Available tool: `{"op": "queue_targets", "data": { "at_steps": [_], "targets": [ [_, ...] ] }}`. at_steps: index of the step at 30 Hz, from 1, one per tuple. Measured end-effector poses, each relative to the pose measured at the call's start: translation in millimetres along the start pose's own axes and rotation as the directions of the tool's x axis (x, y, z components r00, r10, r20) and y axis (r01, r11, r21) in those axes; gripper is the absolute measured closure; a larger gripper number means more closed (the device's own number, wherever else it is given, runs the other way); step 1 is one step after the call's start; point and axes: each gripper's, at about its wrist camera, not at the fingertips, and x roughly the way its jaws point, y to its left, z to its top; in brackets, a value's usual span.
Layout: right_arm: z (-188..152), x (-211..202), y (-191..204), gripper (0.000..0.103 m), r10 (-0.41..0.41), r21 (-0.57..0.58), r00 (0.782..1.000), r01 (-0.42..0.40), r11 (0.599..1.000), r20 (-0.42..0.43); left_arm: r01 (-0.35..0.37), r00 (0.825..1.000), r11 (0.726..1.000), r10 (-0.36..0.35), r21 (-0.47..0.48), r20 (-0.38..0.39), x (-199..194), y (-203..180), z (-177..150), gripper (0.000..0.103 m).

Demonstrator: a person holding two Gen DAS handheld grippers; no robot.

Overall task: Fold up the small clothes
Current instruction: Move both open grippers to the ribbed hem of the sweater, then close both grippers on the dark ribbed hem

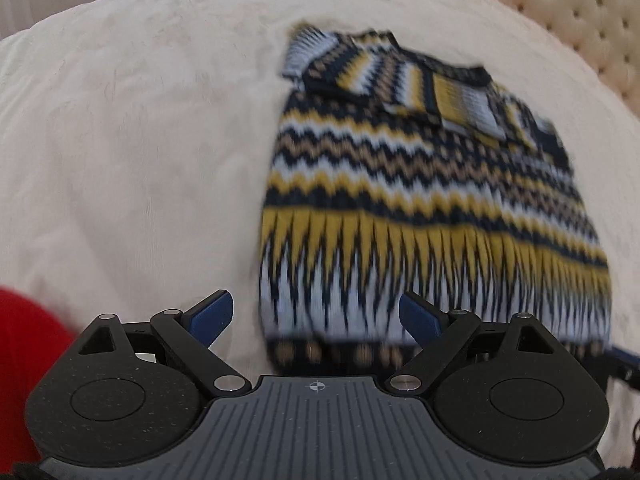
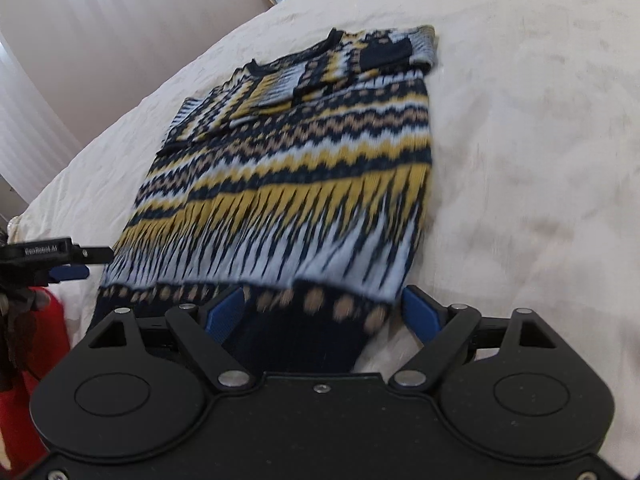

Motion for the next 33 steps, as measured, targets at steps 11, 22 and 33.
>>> {"op": "queue_targets", "data": {
  "at_steps": [11, 22, 33],
  "targets": [
    [-22, -4, 0, 0.016, 0.051, 0.027, 0.998, -0.05, 0.998, -0.039, -0.046, 0.998, 0.988, 0.052, 0.147, -0.038, -3, -11, -38, 0.019],
    [-23, 5, -8, 0.052, 0.133, 0.147, 0.991, -0.131, 0.98, -0.004, 0.098, 0.989, 0.995, -0.1, -0.02, -0.106, 21, 1, -32, 0.051],
    [-3, -25, 7, 0.091, 0.138, 0.055, 0.981, -0.147, 0.988, 0.138, 0.272, 0.961, 0.959, -0.268, -0.075, 0.062, -16, 20, -22, 0.09]
  ]
}}
